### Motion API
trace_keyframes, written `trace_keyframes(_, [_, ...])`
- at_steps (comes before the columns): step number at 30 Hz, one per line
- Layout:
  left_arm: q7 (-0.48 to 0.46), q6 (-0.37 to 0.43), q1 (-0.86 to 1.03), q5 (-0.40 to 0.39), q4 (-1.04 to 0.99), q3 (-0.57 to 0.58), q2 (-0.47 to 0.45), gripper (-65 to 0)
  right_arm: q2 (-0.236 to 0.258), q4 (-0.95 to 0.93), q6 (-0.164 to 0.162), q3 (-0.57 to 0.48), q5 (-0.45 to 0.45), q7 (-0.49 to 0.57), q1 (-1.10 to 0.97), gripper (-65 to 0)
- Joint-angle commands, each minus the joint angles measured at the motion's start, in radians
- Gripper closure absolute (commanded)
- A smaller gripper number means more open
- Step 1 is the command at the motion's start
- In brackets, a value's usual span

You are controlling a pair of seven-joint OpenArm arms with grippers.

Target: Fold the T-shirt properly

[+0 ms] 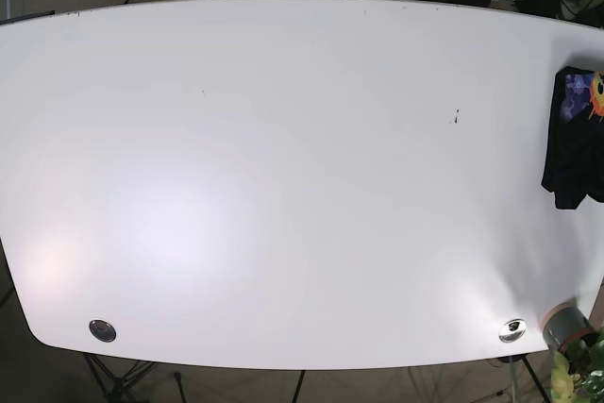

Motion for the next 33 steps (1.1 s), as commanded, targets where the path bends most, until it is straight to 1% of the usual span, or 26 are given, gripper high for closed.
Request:
trace_keyframes(1, [-0.036, 0.006, 0.024, 0.002, 0.003, 0.001, -0.003, -41.2, 0.004, 0.018, 0.001, -0.001, 0.007, 0.012, -0.016, -11.6])
trace_keyframes(6, [-0.041, 0.006, 0.024, 0.003, 0.002, 0.002, -0.003, -41.3, 0.003, 0.019, 0.001, -0.003, 0.006, 0.013, -0.021, -11.6])
trace_keyframes(8, [-0.013, 0.001, 0.009, -0.003, -0.017, 0.003, -0.001, -41.2, 0.006, 0.002, -0.006, -0.004, 0.002, 0.01, -0.021, -11.9])
trace_keyframes(10, [-0.007, -0.001, 0.006, -0.004, -0.021, 0.003, -0.001, -41.0, 0.007, -0.003, -0.007, -0.004, 0.002, 0.009, -0.02, -11.9])
trace_keyframes(16, [-0.034, 0.003, 0.021, 0.0, -0.006, 0.002, -0.001, -40.9, 0.007, 0.013, -0.001, -0.004, 0.005, 0.012, -0.018, -11.6])
trace_keyframes(24, [-0.036, 0.002, 0.016, -0.001, -0.012, 0.002, 0.001, -41.0, 0.007, 0.009, -0.004, -0.008, 0.004, 0.014, -0.018, -11.6])
trace_keyframes(25, [-0.031, 0.001, 0.005, 0.001, -0.001, 0.002, 0.002, -40.7, -0.019, 0.012, -0.001, -0.017, -0.004, 0.009, 0.023, -11.7])
trace_keyframes(26, [-0.031, 0.001, 0.005, 0.001, -0.001, 0.002, 0.002, -40.7, -0.025, 0.007, -0.001, -0.015, -0.004, 0.009, 0.038, -11.4])
trace_keyframes(33, [-0.031, 0.001, 0.005, 0.001, 0.001, 0.002, -0.001, -40.7, -0.027, 0.009, -0.001, -0.015, -0.004, 0.009, 0.051, -11.3])
